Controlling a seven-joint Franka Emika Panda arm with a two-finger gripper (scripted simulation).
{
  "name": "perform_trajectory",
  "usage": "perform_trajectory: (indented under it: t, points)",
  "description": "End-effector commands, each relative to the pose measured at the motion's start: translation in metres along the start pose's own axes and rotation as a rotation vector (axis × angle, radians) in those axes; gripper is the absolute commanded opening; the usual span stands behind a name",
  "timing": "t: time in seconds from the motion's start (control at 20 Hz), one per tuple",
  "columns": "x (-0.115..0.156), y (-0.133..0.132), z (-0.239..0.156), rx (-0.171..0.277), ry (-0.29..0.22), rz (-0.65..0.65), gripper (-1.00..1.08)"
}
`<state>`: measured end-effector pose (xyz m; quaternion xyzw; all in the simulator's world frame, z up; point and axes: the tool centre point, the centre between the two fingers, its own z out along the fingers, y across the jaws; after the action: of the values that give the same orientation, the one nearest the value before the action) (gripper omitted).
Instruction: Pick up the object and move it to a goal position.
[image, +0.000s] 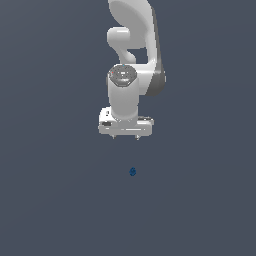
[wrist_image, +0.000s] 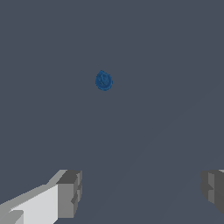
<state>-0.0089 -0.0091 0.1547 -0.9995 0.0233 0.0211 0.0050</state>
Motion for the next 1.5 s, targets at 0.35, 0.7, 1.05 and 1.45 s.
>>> perform_trajectory:
  t: [0.35,0.7,1.05,1.45]
  points:
    - [-0.001,-0.018,-0.003,-0.01,-0.012,-0.044,1.0]
    - [-0.001,-0.022,-0.003,-0.012,-0.015,-0.052,1.0]
    - [0.005,-0.023,0.0,-0.015,-0.013,-0.116,1.0]
    - [0.02,-0.026,0.007,-0.02,-0.008,-0.275,1.0]
